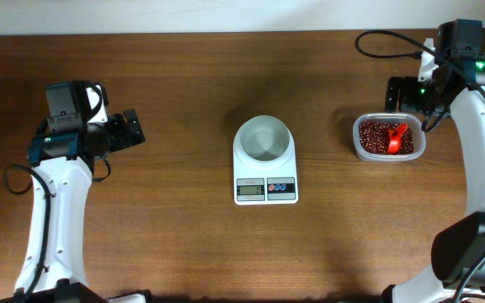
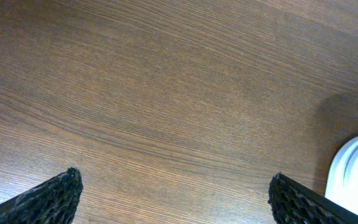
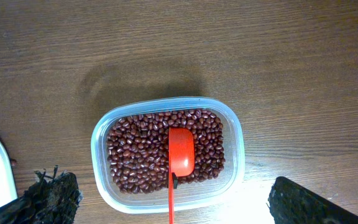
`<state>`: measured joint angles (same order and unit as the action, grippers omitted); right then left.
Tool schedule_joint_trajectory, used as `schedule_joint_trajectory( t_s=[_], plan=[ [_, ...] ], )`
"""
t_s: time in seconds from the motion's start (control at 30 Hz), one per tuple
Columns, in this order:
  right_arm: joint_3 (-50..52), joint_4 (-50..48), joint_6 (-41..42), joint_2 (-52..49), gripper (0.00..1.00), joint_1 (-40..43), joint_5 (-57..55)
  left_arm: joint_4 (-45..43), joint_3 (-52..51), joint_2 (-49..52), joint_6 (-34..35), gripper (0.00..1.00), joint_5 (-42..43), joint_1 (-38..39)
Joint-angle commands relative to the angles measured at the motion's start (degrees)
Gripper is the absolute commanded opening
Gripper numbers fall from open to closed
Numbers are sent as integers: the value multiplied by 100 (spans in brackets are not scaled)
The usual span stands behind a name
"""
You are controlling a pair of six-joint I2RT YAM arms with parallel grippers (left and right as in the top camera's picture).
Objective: Scoop item into bowl and weigh 50g on scale
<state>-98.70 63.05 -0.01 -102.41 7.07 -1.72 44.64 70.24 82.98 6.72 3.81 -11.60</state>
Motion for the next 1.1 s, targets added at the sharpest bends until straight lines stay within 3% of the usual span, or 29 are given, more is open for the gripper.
schedule_joint_trajectory(
  t_s=[0.0,0.87,1.0,1.03,1.07],
  plan=[
    [-70,9,24,79,99,-26,-50,7,31,33,11,99,-39,-20],
    [-70,9,24,79,99,-26,-50,-125,31,33,11,99,-42,-20],
    [-70,9,24,79,99,-26,-48,-361,31,31,11,99,955,-17],
    [-70,9,24,79,99,-26,-48,-363,31,31,11,72,1585,-17],
    [-70,-24,26,79,99,-26,-28,-363,31,33,11,15,1882,-17]
  ],
)
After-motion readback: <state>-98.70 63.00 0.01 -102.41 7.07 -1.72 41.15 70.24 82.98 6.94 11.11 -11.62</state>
